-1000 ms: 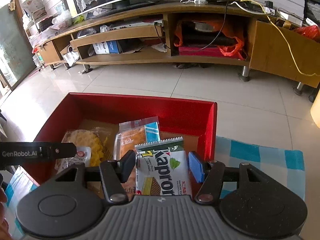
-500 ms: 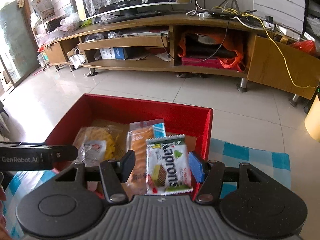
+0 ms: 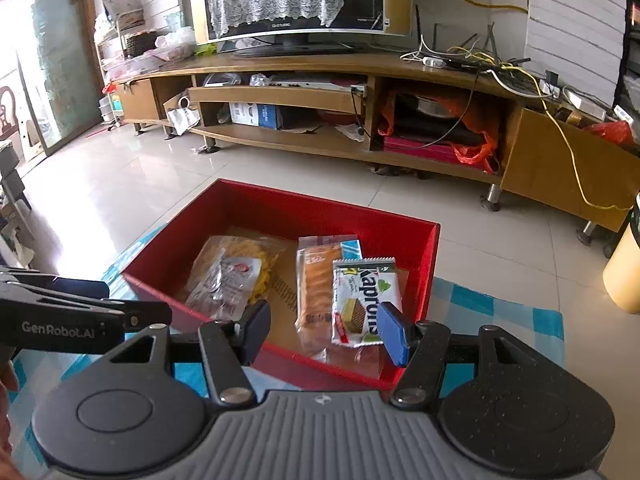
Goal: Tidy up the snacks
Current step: 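Withdraw both tools from the box toward the remaining snacks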
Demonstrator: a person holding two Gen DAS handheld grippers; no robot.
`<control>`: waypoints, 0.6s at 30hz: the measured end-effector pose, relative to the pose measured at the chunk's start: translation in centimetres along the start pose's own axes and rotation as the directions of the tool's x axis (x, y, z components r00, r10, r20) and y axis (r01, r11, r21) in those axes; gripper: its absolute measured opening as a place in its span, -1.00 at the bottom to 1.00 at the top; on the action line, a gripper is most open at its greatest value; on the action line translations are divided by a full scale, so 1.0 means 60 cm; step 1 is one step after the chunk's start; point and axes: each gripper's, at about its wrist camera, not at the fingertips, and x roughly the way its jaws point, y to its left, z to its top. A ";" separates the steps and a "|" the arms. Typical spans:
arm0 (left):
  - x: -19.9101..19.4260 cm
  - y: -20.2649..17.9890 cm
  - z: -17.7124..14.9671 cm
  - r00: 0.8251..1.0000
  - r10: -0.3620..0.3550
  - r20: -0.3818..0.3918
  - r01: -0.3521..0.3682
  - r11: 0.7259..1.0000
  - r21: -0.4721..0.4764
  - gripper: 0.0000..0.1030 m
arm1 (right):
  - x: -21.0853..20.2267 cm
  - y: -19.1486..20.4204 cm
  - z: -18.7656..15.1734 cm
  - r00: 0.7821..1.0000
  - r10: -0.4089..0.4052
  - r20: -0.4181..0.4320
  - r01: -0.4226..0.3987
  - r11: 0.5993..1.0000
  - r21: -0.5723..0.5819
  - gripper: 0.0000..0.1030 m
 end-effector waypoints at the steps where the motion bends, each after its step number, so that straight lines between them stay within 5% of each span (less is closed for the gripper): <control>1: -0.003 0.000 -0.004 1.000 -0.001 -0.001 0.001 1.000 0.002 0.62 | -0.003 0.003 -0.002 1.000 0.000 0.002 0.000 1.000 -0.005 0.14; 18: -0.049 0.015 -0.076 1.000 0.010 -0.025 -0.009 0.998 0.066 0.66 | -0.052 0.047 -0.040 1.000 0.026 0.008 -0.026 0.997 -0.070 0.15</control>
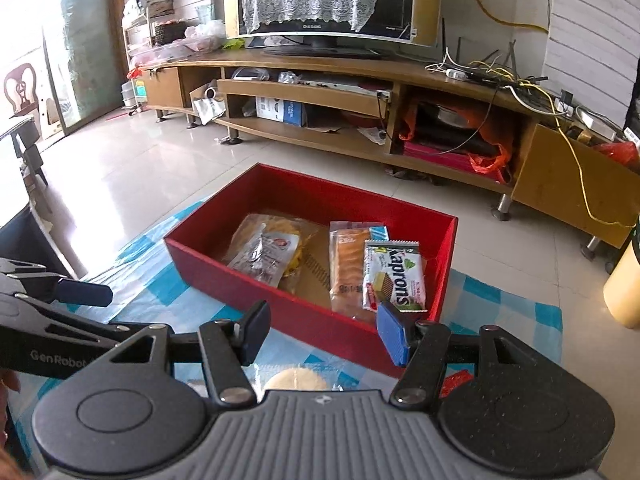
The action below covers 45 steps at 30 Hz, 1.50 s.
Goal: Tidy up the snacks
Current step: 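Withdraw both tools from the box toward the remaining snacks, then grasp the blue snack bag with the left tool while the right tool grasps the white stick packet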
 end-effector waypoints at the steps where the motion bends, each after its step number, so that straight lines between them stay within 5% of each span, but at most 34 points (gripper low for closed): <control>1: -0.002 0.001 -0.004 1.000 0.001 -0.002 -0.001 1.000 0.007 0.66 | -0.002 0.003 -0.003 1.000 0.003 -0.003 -0.003 1.000 -0.004 0.15; 15: 0.015 0.046 -0.097 0.987 -0.019 -0.157 0.040 0.990 0.132 0.69 | 0.001 0.028 -0.054 0.991 0.074 -0.108 -0.077 0.997 -0.030 0.16; 25: 0.054 0.006 -0.161 0.974 0.066 -0.215 0.037 0.896 0.442 0.71 | 0.006 0.032 -0.076 0.977 0.124 -0.171 -0.132 0.991 -0.031 0.16; 27: 0.064 0.022 -0.158 0.972 0.064 -0.228 0.037 0.910 0.412 0.81 | 0.011 0.032 -0.080 0.972 0.136 -0.191 -0.143 0.989 -0.026 0.16; 30: 0.063 0.047 -0.148 0.966 0.022 -0.256 0.062 0.947 0.315 0.57 | 0.016 0.034 -0.085 0.964 0.152 -0.216 -0.160 0.987 -0.018 0.16; 36: 0.042 0.025 -0.178 0.965 0.061 -0.254 0.026 0.946 0.324 0.51 | 0.024 0.038 -0.097 0.948 0.179 -0.264 -0.187 0.982 -0.006 0.16; 45: 0.026 0.030 -0.171 0.968 0.003 -0.252 0.054 0.975 0.215 0.50 | 0.078 0.079 -0.116 0.913 0.194 -0.360 -0.217 0.976 -0.026 0.24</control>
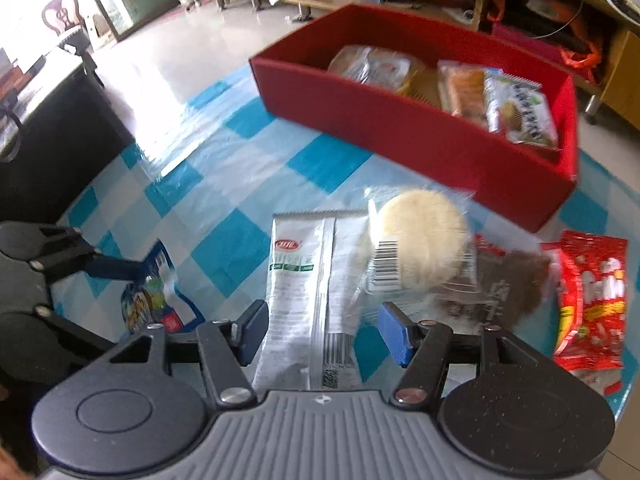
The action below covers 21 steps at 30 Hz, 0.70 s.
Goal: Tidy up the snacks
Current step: 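Grasp the blue snack bag with the left tool while the right tool grasps the white stick packet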
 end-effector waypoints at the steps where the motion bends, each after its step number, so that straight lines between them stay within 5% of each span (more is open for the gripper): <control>1: 0.001 0.002 0.001 1.000 0.001 0.000 -0.001 1.000 -0.009 0.50 | 0.007 0.003 0.002 1.000 -0.001 -0.008 0.001 1.000 -0.006 0.26; 7: 0.013 0.015 0.000 1.000 0.012 -0.023 -0.013 0.999 -0.042 0.51 | 0.040 0.020 -0.003 1.000 -0.017 -0.025 0.016 0.999 -0.031 0.36; 13: 0.019 0.008 -0.003 0.999 0.040 -0.026 -0.040 0.999 0.000 0.60 | 0.060 0.028 -0.004 0.997 -0.042 -0.057 0.039 0.997 -0.062 1.00; 17: 0.029 0.013 -0.005 0.996 0.079 -0.045 -0.079 0.997 0.006 0.91 | 0.067 0.038 -0.004 0.995 -0.077 -0.066 0.069 0.990 -0.125 1.00; 21: 0.030 0.020 -0.005 0.996 0.076 -0.049 -0.077 0.997 -0.009 0.92 | 0.064 0.037 -0.001 0.995 -0.074 -0.069 0.065 0.990 -0.129 1.00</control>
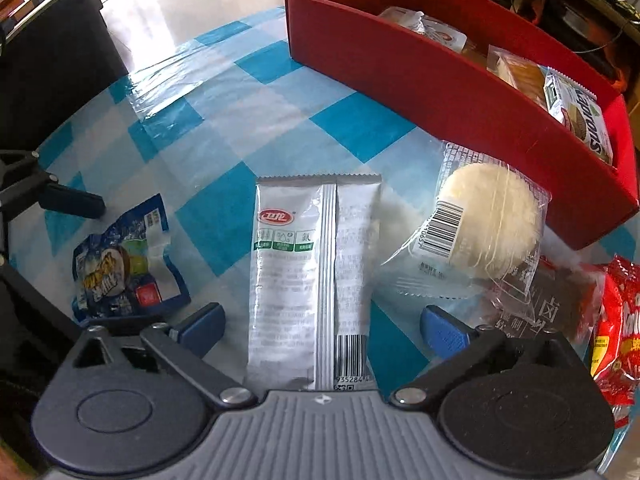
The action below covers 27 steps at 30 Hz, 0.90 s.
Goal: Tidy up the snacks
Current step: 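Grasp the blue snack bag with the left tool while the right tool grasps the white stick packet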
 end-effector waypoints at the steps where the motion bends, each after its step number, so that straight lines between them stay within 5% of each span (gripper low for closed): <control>1: -0.001 -0.001 0.000 1.000 -0.003 0.002 0.003 1.000 0.002 0.88 | -0.003 -0.001 -0.002 1.000 -0.001 0.002 0.001 1.000 0.002 0.93; 3: -0.008 -0.006 -0.001 1.000 -0.012 0.012 0.012 1.000 0.018 0.59 | -0.014 -0.002 -0.005 1.000 -0.004 0.013 0.004 1.000 0.006 0.66; 6: -0.014 -0.014 0.002 1.000 -0.019 0.012 0.018 0.999 0.028 0.51 | -0.034 -0.005 -0.011 1.000 0.002 0.029 -0.002 1.000 0.018 0.00; 27: -0.078 -0.003 0.027 0.984 -0.112 0.137 0.128 0.985 -0.119 0.49 | -0.149 -0.055 -0.052 0.973 0.077 0.217 -0.128 0.963 0.235 -0.15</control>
